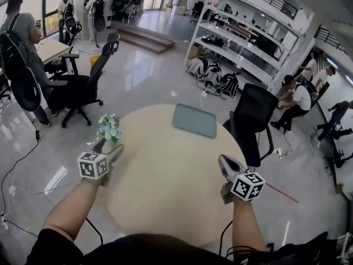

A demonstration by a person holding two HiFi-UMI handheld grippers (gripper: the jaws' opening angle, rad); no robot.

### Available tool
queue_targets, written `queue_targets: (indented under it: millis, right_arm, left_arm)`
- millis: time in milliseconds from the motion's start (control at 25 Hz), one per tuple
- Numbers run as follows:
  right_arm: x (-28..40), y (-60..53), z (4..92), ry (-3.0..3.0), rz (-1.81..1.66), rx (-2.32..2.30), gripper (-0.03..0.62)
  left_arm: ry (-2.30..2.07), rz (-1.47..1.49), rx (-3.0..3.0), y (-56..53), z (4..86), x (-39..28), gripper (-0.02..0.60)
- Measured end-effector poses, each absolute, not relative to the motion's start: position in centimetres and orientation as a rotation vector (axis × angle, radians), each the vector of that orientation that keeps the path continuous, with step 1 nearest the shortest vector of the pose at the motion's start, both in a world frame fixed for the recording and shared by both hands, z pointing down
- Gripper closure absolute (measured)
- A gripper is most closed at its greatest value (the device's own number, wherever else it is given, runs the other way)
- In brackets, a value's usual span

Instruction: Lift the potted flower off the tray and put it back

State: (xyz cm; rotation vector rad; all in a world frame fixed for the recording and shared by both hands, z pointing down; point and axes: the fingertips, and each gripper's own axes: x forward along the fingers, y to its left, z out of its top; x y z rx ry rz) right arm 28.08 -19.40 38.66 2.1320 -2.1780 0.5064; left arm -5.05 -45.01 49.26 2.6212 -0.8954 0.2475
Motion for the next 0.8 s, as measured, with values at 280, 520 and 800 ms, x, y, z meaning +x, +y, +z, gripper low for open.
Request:
queue_targets:
  millis: [280, 520, 800]
  right_arm:
    - [28.9, -17.7, 35.5, -2.209, 0.486, 2.167, 0.580]
    - [28.5, -16.2, 31.8, -2.318, 0.447, 2.040, 0.580]
    - [28.5, -15.4, 29.9, -2.418, 0.376, 1.935, 0.580]
  left_arm:
    - [-0.900, 0.056, 2.712, -41.5, 40.9, -5.9, 0.361]
    - [-0.991, -0.097, 2.704, -33.9, 35.0, -8.0, 0.519]
    - [-1.002, -0.211, 2.657, -28.4, 32.6, -8.2, 0.584]
